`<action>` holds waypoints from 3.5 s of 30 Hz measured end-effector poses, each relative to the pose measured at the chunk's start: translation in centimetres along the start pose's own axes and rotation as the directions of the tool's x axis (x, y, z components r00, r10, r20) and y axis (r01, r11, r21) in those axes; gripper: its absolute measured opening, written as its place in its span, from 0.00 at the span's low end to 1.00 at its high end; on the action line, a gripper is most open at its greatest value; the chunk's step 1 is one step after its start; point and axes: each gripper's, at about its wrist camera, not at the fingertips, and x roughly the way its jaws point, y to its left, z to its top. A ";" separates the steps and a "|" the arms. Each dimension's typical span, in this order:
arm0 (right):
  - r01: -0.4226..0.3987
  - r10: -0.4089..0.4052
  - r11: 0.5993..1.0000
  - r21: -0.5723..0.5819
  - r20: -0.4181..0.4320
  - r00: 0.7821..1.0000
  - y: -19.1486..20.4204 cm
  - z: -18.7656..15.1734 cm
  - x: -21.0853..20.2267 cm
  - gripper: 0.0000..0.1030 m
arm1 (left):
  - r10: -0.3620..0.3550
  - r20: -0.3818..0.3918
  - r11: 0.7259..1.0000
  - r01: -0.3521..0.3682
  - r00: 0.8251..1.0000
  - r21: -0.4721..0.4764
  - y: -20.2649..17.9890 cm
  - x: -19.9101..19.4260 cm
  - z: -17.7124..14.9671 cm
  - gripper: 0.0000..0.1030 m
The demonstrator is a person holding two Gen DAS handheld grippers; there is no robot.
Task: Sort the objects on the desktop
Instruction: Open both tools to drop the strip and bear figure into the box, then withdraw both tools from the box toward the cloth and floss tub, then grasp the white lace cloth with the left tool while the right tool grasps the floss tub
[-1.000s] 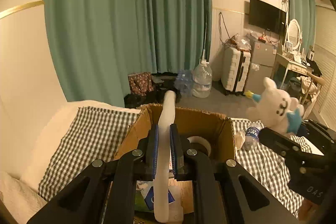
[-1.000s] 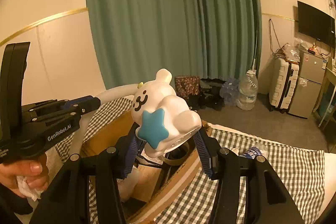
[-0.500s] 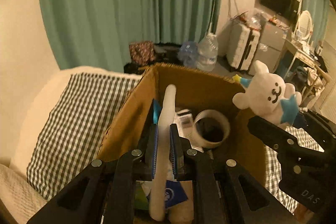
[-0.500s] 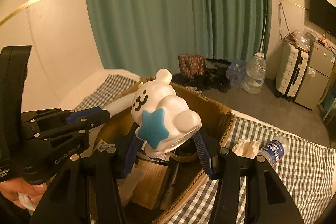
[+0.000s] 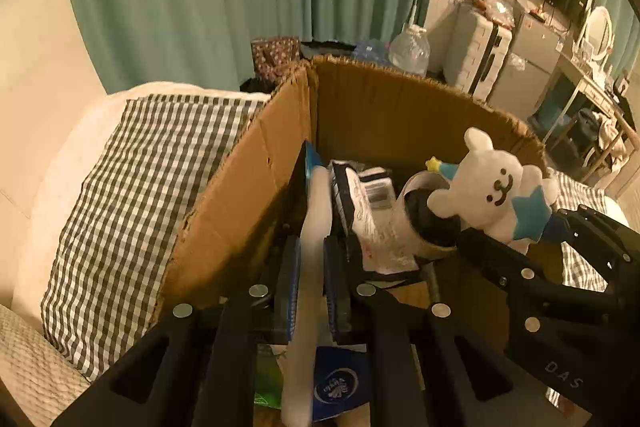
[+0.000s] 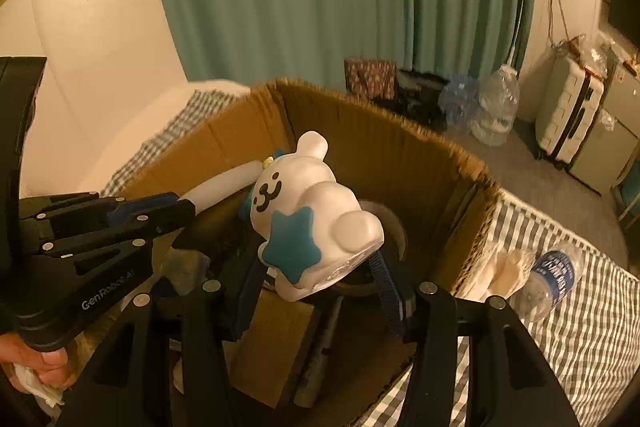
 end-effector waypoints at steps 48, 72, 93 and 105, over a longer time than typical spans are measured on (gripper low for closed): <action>0.335 -0.363 0.932 0.141 0.344 0.866 -7.3 -2.5 -23.0 1.00 | -0.174 0.408 0.981 0.123 0.896 0.148 -11.5 -15.1 1.0 1.00; 0.199 -0.218 0.959 0.202 0.075 0.973 -22.6 -8.3 -15.5 1.00 | -0.303 0.208 0.920 0.228 0.930 0.320 -23.1 -5.9 -1.0 1.00; -0.020 0.022 1.000 0.018 -0.102 0.995 -25.1 -5.0 0.7 1.00 | -0.212 0.095 0.908 0.160 0.973 0.387 -27.0 6.1 -3.0 1.00; 0.035 -0.020 0.997 0.075 -0.195 0.981 -26.4 -3.0 5.5 1.00 | -0.198 0.084 0.912 0.152 0.976 0.381 -27.3 8.4 -3.1 1.00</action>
